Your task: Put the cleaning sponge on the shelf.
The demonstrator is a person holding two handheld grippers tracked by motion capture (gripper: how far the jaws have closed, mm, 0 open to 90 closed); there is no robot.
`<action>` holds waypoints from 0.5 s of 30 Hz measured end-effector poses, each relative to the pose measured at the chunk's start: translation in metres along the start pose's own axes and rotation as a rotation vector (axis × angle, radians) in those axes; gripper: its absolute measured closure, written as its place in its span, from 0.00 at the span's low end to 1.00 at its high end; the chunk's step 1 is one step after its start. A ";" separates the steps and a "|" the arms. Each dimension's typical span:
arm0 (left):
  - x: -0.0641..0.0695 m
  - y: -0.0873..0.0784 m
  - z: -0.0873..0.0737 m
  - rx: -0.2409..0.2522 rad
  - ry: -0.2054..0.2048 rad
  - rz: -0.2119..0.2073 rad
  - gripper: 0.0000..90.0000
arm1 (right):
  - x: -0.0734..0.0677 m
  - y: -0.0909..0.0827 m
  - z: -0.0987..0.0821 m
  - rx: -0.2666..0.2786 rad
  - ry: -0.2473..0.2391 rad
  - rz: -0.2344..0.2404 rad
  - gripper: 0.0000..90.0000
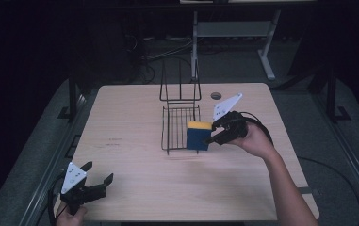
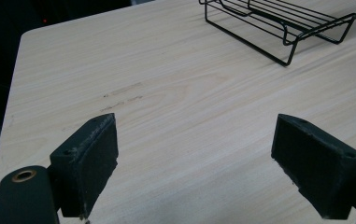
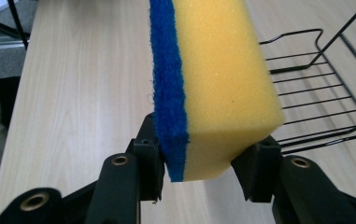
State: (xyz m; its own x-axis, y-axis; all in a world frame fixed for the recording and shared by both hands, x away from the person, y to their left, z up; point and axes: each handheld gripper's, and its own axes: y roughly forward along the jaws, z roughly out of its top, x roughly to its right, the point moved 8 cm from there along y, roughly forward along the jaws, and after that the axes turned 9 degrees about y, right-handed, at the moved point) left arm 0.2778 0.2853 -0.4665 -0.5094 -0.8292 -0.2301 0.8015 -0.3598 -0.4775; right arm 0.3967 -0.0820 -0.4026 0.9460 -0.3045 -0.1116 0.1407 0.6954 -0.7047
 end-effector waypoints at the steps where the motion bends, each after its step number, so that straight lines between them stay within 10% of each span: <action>1: 0.000 0.000 0.000 -0.001 0.001 -0.002 0.16 | 0.002 0.001 0.001 -0.004 0.002 0.007 0.63; 15: 0.000 0.000 0.000 0.003 0.003 -0.003 0.16 | 0.019 0.010 0.016 -0.031 0.014 0.003 0.63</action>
State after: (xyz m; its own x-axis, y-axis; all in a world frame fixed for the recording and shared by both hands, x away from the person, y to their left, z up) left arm 0.2776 0.2851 -0.4660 -0.5124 -0.8271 -0.2310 0.8009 -0.3632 -0.4760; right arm 0.4205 -0.0703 -0.4009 0.9421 -0.3118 -0.1234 0.1286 0.6757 -0.7259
